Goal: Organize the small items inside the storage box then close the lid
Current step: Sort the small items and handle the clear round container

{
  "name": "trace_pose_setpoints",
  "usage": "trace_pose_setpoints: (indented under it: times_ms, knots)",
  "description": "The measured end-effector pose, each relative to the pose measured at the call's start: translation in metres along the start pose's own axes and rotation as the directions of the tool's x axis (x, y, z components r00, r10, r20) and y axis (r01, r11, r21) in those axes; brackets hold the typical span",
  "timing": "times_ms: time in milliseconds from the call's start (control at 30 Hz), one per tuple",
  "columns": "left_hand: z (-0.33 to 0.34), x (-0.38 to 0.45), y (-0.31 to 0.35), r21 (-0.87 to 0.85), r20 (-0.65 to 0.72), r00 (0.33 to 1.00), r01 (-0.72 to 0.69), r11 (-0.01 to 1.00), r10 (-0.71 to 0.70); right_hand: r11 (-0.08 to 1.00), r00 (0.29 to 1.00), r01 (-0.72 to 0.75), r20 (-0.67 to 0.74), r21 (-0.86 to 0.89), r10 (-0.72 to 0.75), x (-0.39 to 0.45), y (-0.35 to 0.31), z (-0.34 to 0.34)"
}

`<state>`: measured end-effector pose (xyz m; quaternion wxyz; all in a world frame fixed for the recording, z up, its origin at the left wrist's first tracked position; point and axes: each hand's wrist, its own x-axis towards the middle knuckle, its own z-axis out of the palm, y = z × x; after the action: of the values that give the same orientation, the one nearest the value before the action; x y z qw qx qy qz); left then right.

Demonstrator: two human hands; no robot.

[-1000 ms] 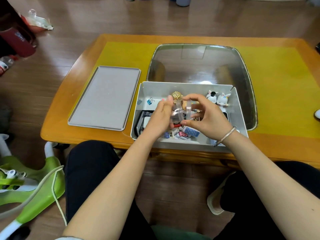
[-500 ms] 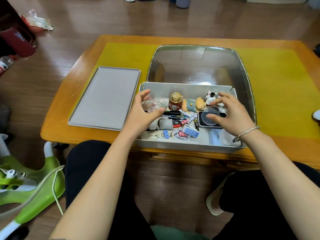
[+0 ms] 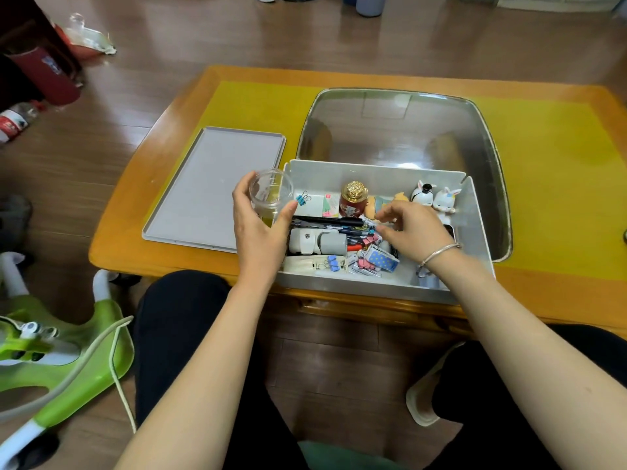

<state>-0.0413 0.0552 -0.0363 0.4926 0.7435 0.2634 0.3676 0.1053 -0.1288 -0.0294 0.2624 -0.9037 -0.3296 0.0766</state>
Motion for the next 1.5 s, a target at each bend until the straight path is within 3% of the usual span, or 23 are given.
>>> trace_pose_setpoints:
  times_ms: [133,233,400,633,833,1000,1300,1500]
  knots:
    - [0.005,-0.003,-0.011,-0.014,0.104,0.994,0.019,1.000,-0.018,0.992,0.992,-0.024,0.119,-0.123,0.038,0.016,-0.004,0.014]
    - [0.007,-0.002,-0.017,-0.027,0.080,0.997,0.015,1.000,-0.013,0.980,0.987,-0.005,0.158,-0.200,0.038,0.019,-0.009,0.019]
    - [0.008,-0.002,-0.022,-0.076,0.016,0.999,0.049,0.996,-0.048,0.998,0.981,0.055,0.187,-0.009,-0.053,0.016,-0.022,0.018]
    - [0.010,-0.002,-0.026,-0.042,-0.002,0.995,0.096,0.995,-0.096,0.990,0.987,0.134,0.080,0.033,-0.136,0.045,-0.061,0.016]
    - [0.010,-0.001,-0.028,-0.010,0.002,0.995,0.099,0.995,-0.099,0.948,0.969,0.133,0.240,-0.288,-0.063,0.090,-0.085,0.048]
    - [0.010,-0.001,-0.026,-0.010,-0.017,0.996,0.087,0.996,-0.087,0.916,0.963,0.073,0.265,-0.395,0.038,0.103,-0.096,0.063]
    - [0.011,-0.003,-0.026,-0.006,-0.008,0.996,0.088,0.996,-0.088,0.934,0.957,0.049,0.286,-0.353,0.057,0.108,-0.091,0.075]
    - [0.011,-0.003,-0.025,0.011,-0.007,0.998,0.062,0.998,-0.062,0.970,0.985,0.041,0.173,-0.241,0.001,0.101,-0.089,0.068]
